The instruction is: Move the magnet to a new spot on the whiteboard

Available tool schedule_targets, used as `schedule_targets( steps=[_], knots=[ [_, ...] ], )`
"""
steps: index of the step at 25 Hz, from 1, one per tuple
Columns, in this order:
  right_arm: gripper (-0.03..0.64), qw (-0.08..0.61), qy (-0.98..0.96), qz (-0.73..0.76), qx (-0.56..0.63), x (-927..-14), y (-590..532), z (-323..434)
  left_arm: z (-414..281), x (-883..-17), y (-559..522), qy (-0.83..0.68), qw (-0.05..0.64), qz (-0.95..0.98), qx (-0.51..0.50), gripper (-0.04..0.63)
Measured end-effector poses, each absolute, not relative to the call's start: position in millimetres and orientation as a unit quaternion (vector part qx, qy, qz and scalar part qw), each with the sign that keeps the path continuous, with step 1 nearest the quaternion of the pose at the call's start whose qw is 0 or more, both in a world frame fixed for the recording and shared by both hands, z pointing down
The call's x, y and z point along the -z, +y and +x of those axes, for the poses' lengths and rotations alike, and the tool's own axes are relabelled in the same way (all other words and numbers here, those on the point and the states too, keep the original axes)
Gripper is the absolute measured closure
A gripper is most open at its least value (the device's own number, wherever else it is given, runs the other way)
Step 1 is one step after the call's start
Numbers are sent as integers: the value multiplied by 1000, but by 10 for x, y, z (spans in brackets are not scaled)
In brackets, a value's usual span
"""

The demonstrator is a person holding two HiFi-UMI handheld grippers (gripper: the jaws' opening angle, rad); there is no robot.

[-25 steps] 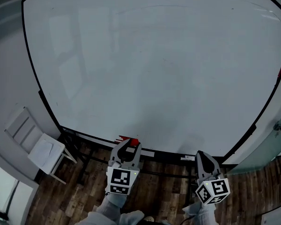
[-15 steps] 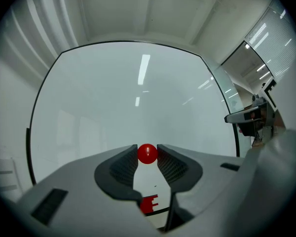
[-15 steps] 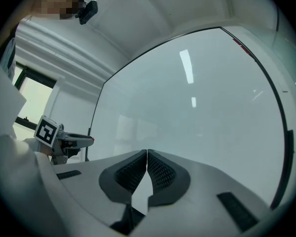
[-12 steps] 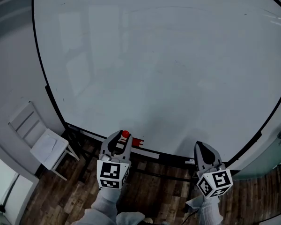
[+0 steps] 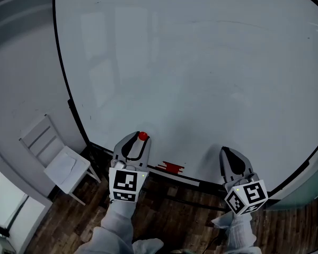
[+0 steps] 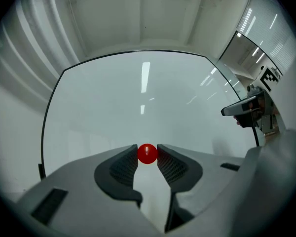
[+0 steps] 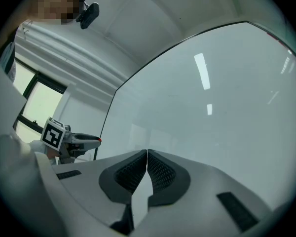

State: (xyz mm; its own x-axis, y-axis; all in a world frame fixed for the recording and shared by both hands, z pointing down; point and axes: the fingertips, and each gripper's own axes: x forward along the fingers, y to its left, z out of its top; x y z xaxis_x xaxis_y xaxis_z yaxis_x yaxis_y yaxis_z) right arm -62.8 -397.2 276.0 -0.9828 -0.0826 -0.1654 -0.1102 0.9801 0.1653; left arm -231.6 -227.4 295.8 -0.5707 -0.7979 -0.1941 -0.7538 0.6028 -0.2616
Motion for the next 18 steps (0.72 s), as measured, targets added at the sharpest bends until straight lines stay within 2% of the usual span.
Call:
schedule_targets(
  steps=[18],
  knots=[
    [589,130,986,28,-103,-1890,-2859,-2039,-3614,-1792,-1650,865,262,-420,76,469]
  ],
)
